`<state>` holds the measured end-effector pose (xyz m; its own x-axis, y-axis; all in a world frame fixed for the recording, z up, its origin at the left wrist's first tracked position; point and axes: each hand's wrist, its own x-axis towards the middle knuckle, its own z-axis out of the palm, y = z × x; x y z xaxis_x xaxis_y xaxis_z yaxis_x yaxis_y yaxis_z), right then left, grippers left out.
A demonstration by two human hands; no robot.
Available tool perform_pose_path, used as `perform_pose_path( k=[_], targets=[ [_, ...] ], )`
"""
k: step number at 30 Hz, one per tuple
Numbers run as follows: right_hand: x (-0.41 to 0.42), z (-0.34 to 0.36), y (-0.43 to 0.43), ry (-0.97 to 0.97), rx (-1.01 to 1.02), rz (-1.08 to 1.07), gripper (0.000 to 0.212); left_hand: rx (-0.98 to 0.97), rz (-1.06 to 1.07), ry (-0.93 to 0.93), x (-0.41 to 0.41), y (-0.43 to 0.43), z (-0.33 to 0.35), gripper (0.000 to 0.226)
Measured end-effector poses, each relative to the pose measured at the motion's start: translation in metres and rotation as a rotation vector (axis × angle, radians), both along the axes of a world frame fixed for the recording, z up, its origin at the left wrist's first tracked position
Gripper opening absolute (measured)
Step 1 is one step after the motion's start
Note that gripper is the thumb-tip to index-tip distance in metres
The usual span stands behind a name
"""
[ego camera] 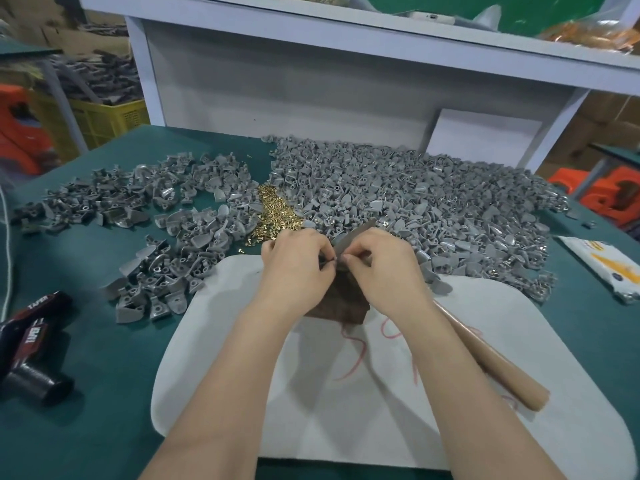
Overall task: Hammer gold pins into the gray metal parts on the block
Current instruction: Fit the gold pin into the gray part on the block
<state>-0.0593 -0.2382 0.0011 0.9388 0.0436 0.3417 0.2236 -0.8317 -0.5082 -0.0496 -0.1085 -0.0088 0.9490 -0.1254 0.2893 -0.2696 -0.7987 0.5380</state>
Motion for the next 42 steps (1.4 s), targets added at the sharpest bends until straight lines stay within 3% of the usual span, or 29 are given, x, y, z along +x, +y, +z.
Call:
perform_pose_path(
  k=[7, 13, 16, 20, 22, 35, 42],
  targets=[
    [0.006, 0.019, 0.004, 0.178, -0.204, -0.027, 0.014, 0.021, -0.021, 0.006, 0.001, 0.0, 0.001, 0.008],
    [0.008, 0.019, 0.006, 0.206, -0.234, -0.037, 0.015, 0.026, -0.021, 0.006, 0.001, -0.001, 0.001, 0.008],
    [0.008, 0.015, -0.001, 0.174, -0.164, 0.014, 0.013, 0.004, -0.016, 0.0, 0.0, -0.001, 0.001, 0.005],
    [0.003, 0.007, -0.013, 0.149, 0.167, 0.059, 0.017, -0.002, -0.008, -0.007, 0.0, 0.0, 0.0, 0.01],
    [0.003, 0.003, -0.012, 0.116, 0.214, 0.034, 0.014, -0.003, -0.007, -0.011, 0.0, 0.0, 0.0, 0.011],
    [0.001, -0.008, 0.004, -0.027, 0.096, -0.046, 0.005, 0.0, -0.004, -0.019, 0.001, -0.001, -0.001, 0.007],
    [0.002, -0.003, 0.006, -0.012, 0.017, -0.063, 0.007, 0.008, -0.004, -0.03, 0.003, -0.002, -0.002, 0.007]
  ],
)
